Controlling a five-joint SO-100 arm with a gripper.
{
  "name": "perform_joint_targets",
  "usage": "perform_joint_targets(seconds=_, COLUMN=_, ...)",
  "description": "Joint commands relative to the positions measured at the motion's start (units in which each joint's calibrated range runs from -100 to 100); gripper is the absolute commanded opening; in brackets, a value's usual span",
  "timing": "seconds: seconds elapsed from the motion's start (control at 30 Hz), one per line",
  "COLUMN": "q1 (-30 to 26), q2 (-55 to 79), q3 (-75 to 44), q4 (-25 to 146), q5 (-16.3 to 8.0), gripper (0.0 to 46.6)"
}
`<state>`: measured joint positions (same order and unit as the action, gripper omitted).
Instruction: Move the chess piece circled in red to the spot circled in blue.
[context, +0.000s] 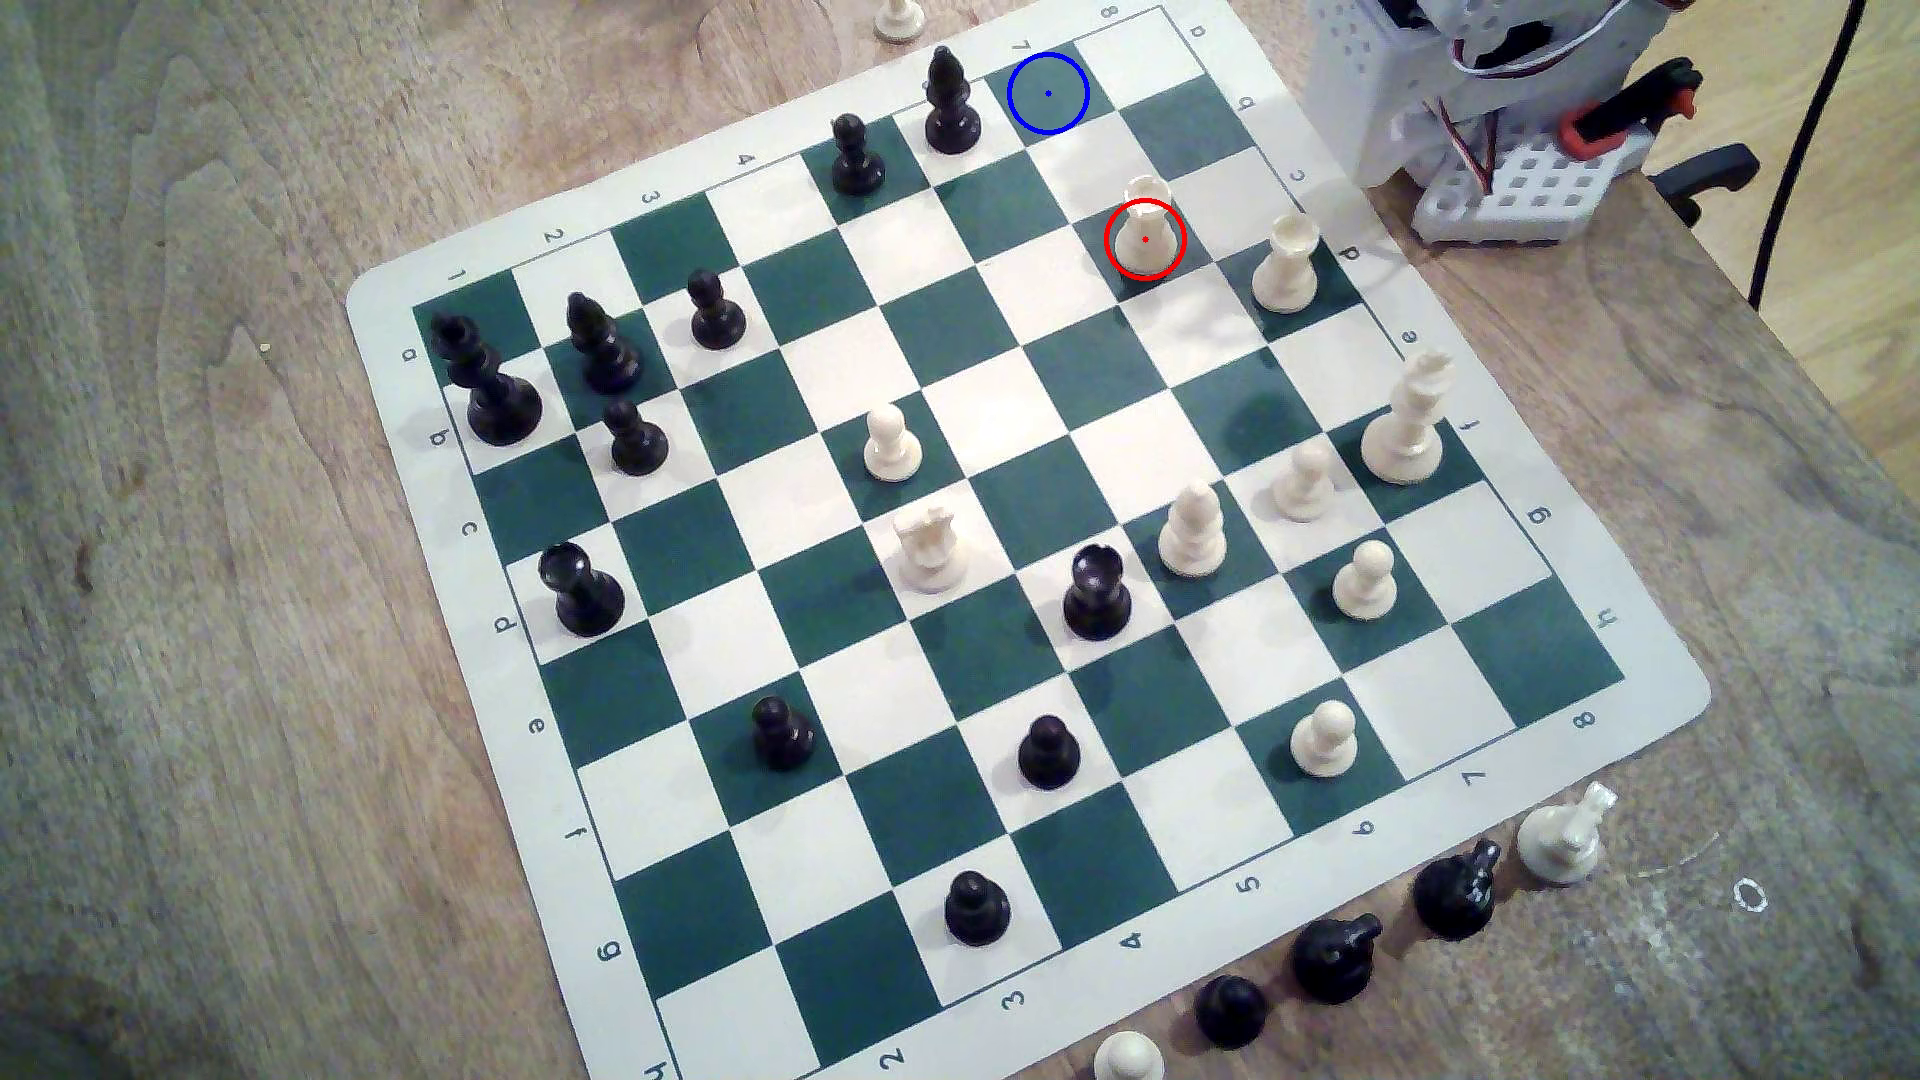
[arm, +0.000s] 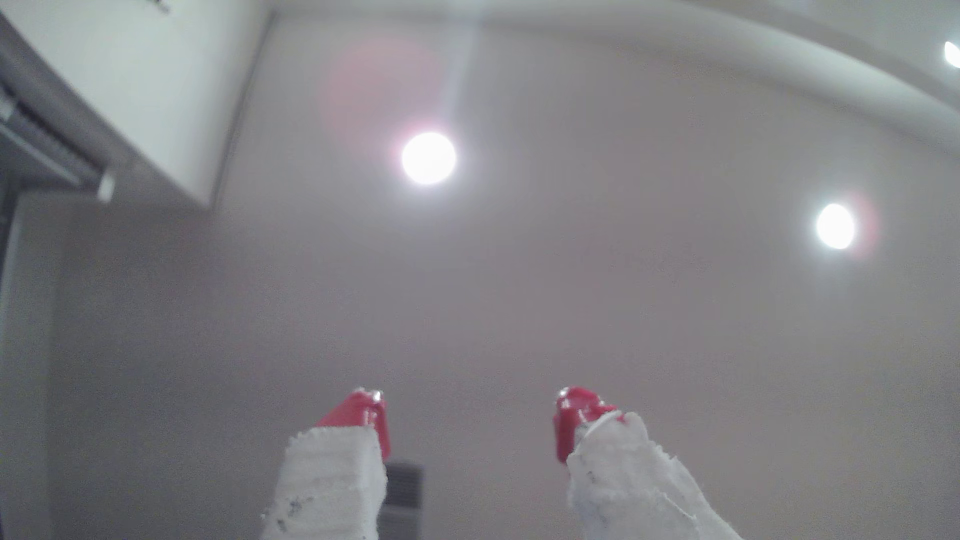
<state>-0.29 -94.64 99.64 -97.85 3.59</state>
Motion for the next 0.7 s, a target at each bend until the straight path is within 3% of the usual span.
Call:
perform_joint_targets(seconds=0.0, q1=9.2, q2=-1.1, q3=0.3, q4=-1.8, q5=-3.0, gripper=0.2)
perform_joint_targets(seconds=0.27, q1=8.8, q2=-1.1, q3=0.2, q4=1.6, q5=-3.0, gripper=0.2)
perform_joint_targets(seconds=0.67, q1=2.8, q2=-1.0, q3=-5.2, q4=30.0, q5=-3.0, gripper=0.2)
